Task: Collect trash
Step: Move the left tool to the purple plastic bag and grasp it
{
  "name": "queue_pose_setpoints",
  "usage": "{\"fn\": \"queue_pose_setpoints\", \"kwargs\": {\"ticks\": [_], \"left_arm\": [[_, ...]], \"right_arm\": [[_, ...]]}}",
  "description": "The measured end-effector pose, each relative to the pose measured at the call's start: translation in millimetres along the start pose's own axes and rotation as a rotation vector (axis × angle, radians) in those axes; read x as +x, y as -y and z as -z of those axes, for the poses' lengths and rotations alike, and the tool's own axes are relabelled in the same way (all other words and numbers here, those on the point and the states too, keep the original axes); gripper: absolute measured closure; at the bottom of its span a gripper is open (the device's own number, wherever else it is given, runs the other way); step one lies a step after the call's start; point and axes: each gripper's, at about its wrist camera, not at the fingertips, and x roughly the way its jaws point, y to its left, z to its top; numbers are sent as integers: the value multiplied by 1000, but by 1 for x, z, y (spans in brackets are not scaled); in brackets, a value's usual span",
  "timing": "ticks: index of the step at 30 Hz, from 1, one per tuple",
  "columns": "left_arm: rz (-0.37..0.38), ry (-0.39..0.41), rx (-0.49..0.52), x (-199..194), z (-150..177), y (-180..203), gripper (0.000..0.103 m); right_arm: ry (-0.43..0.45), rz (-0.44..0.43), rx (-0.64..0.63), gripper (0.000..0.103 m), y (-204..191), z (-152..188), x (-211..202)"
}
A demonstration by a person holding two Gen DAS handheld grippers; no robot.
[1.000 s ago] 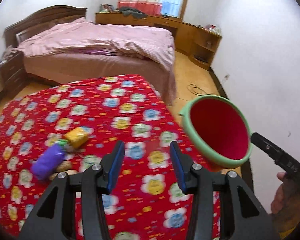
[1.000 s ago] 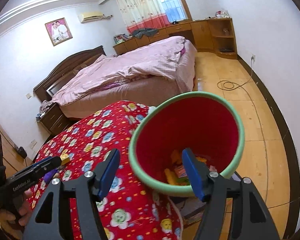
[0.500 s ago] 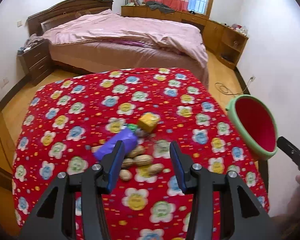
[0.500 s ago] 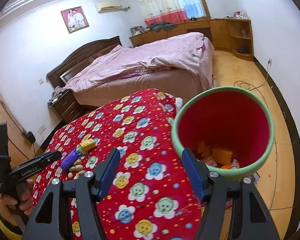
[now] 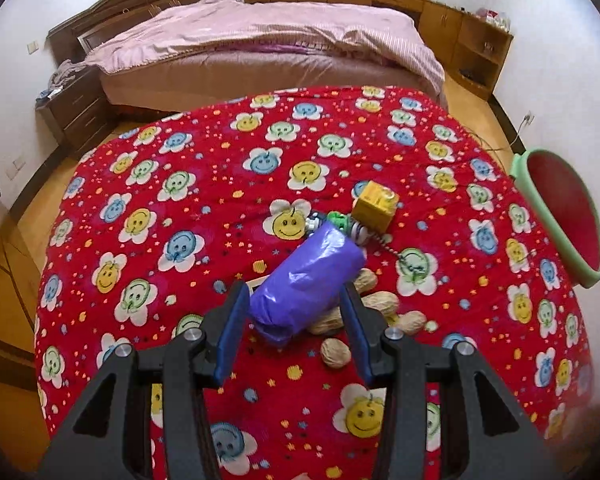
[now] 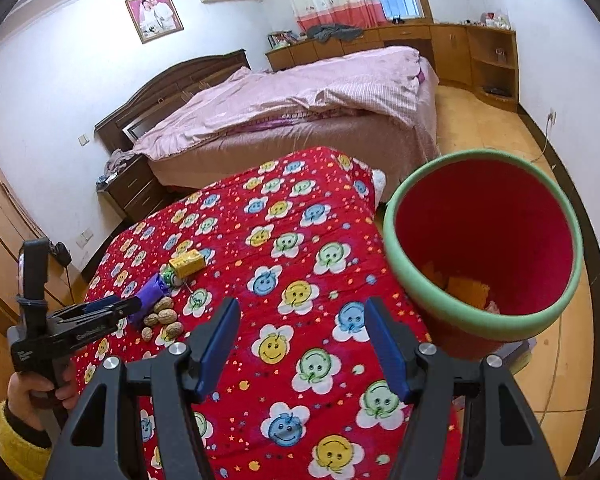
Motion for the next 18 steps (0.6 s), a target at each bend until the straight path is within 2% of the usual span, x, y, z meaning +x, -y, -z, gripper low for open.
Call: {"fn": "queue_pose_setpoints", "kwargs": {"ticks": [10, 15, 16, 18], "left_arm": [[62, -16, -21, 19, -10, -10, 56], [98, 10, -40, 17, -7, -11, 70], [106, 13, -48, 14, -6, -11, 76], [125, 23, -70, 10, -5, -14, 79]], "right_arm": [[-38, 8, -20, 36, -6, -3, 21], [-46, 1, -37, 36, -11, -8, 29], [-49, -1, -44, 36, -13, -8, 31], [-55, -2, -57, 36, -17, -9, 35]]}}
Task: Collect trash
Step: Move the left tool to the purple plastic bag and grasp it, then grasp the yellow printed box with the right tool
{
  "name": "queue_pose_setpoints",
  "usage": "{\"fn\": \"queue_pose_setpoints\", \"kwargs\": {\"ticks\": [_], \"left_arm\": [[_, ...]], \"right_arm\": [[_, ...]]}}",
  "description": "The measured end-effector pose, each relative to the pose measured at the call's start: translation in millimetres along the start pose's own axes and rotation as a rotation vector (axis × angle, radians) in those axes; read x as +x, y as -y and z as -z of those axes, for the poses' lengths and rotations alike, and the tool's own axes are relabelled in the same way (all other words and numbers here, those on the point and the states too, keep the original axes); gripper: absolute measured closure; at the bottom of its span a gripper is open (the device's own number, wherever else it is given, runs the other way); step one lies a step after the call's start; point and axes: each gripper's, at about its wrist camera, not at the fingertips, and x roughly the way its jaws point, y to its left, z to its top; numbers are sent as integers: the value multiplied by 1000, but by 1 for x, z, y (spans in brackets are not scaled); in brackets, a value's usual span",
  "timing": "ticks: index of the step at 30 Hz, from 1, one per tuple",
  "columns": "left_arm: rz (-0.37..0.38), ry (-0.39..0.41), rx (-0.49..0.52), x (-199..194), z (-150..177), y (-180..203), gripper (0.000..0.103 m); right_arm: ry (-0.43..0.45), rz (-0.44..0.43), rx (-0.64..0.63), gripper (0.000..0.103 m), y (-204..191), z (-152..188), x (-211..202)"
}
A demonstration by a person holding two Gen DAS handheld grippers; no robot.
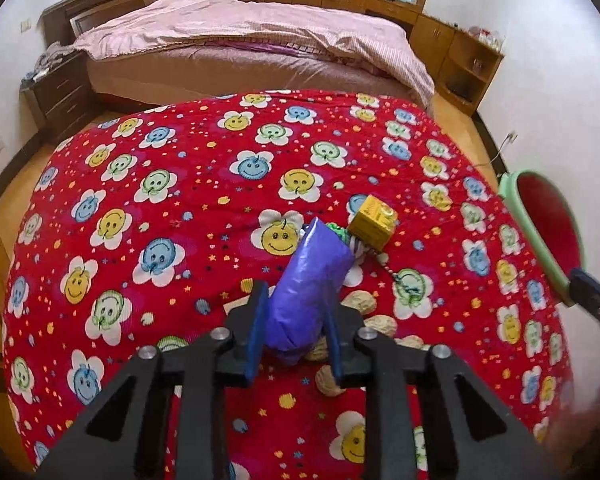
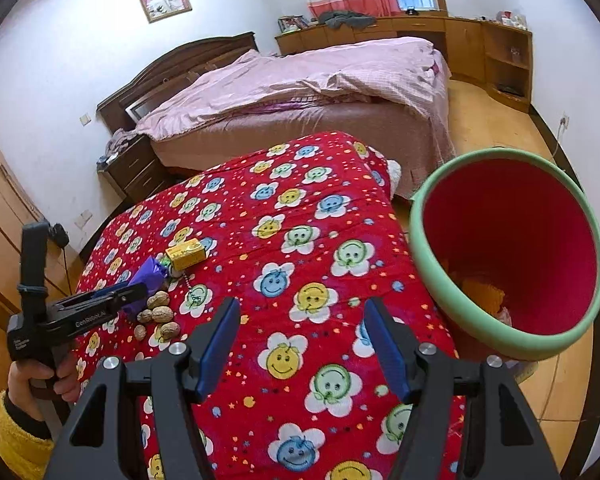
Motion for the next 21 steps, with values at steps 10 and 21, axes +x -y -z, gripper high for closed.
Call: {"fn": "queue_pose_setpoints", "kwargs": {"ticks": [10, 21], "left_arm": [[-16, 100, -186, -38, 6, -39, 85], [-96, 127, -333, -43, 24, -86, 85]], "right_arm": [[-24, -42, -74, 36, -35, -7, 21], [-34, -118, -129, 36, -94, -24, 57]]}}
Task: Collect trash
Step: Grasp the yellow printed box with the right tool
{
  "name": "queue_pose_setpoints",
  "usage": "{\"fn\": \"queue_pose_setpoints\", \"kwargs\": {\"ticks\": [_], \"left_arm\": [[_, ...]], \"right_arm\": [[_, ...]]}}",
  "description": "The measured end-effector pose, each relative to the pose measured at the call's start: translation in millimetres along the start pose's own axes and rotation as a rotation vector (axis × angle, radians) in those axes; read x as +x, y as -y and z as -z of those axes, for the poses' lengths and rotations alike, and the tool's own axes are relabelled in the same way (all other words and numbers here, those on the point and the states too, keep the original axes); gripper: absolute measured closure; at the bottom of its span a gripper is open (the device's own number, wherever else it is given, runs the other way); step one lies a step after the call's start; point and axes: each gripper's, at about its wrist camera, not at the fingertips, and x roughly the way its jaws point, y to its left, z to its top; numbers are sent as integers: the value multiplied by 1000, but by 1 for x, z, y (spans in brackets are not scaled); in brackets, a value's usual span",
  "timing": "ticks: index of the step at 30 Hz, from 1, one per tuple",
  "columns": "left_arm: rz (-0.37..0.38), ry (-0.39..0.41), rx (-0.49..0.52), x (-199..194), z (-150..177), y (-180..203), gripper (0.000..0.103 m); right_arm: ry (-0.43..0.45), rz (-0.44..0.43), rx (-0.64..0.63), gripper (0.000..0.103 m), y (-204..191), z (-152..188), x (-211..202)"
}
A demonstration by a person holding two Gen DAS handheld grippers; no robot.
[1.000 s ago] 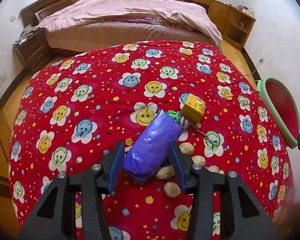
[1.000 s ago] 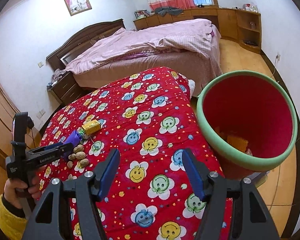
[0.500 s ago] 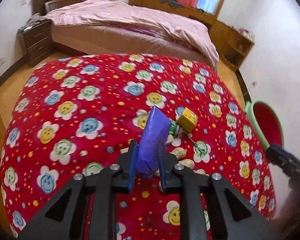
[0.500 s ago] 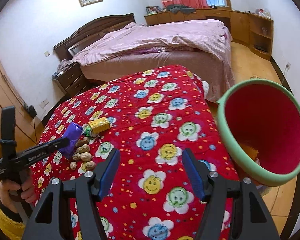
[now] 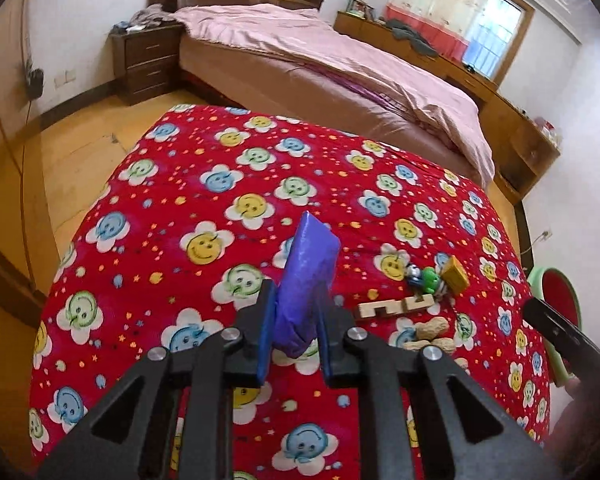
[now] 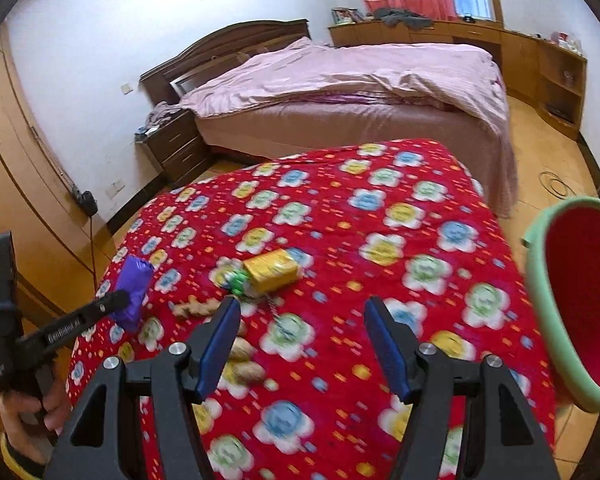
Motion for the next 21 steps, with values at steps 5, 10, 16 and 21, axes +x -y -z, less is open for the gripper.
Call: {"fn": "queue_pose_setpoints", "kwargs": {"ticks": [5, 10, 16, 21], "left_arm": [[8, 2, -40, 1, 4, -10, 85], [-10, 27, -61, -1, 4, -18, 85], [0, 22, -89, 2, 5, -27, 85], [6, 18, -96, 4, 6, -31, 86]], "right_arm": [[-35, -23, 5, 36, -19, -8, 30], [-35, -16, 26, 36, -26, -15, 50], [-46, 0, 38, 36, -29, -23, 74], [-82, 30, 62, 39, -22, -18, 91]]}}
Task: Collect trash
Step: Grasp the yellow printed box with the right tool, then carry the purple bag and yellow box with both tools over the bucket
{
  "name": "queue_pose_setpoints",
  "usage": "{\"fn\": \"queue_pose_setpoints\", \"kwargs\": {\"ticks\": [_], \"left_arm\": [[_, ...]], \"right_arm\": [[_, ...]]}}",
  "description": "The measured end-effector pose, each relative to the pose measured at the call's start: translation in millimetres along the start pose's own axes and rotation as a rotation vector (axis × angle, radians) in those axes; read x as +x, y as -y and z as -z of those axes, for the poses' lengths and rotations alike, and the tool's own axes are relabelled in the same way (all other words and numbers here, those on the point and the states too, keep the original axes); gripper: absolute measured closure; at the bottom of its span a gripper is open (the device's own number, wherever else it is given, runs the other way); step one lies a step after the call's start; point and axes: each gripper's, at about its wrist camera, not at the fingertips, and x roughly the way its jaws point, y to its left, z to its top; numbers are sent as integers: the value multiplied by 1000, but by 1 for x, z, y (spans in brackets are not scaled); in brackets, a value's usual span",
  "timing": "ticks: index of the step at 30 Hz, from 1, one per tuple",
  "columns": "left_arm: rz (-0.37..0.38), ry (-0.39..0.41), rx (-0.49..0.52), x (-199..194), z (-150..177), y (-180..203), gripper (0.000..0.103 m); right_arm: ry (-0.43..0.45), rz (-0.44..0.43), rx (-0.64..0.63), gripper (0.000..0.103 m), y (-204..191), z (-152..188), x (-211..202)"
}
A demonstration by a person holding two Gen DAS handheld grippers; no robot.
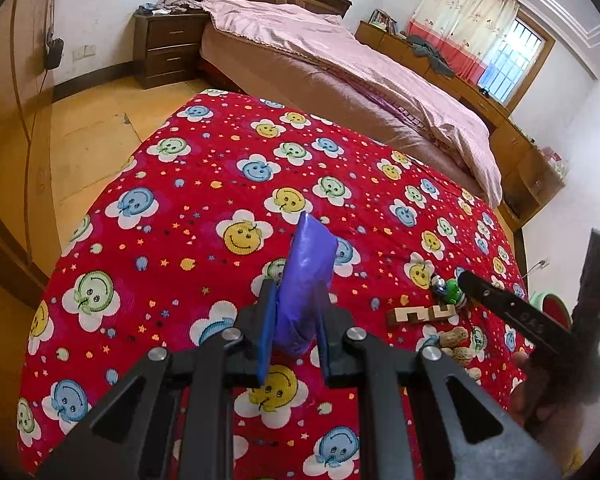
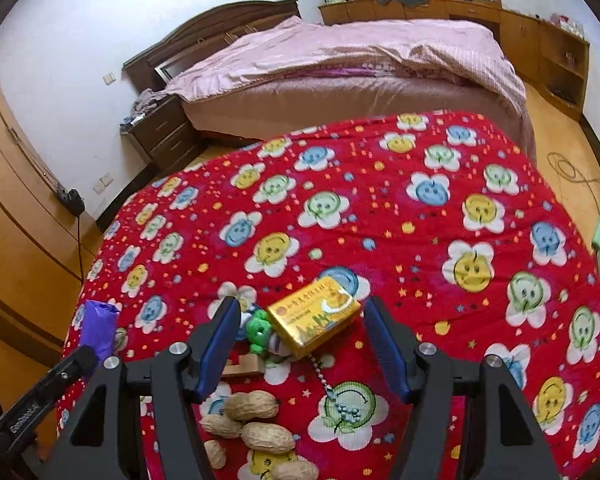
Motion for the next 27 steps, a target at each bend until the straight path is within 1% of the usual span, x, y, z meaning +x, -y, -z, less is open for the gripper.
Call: {"fn": "queue_pose_setpoints", "kwargs": {"ticks": [1, 3, 5, 14, 19, 27], "left_arm": [[1, 0, 0, 0, 0, 0, 86], [1, 0, 1, 0, 0, 0, 86], [1, 0, 4, 0, 0, 0, 86], [21, 10, 6, -8, 2, 3, 86], [46, 22, 16, -16, 5, 12, 86], [96, 22, 59, -32, 16, 38, 86]], "right_arm": [[-6, 3, 7, 44, 2, 2, 2], [-5, -33, 33, 45, 7, 5, 4], [2, -55, 32, 52, 8, 5, 3], [1, -96, 40, 53, 10, 11, -6], [31, -105, 21, 53, 13, 17, -28], [76, -110, 11, 53, 23, 29, -70]]}}
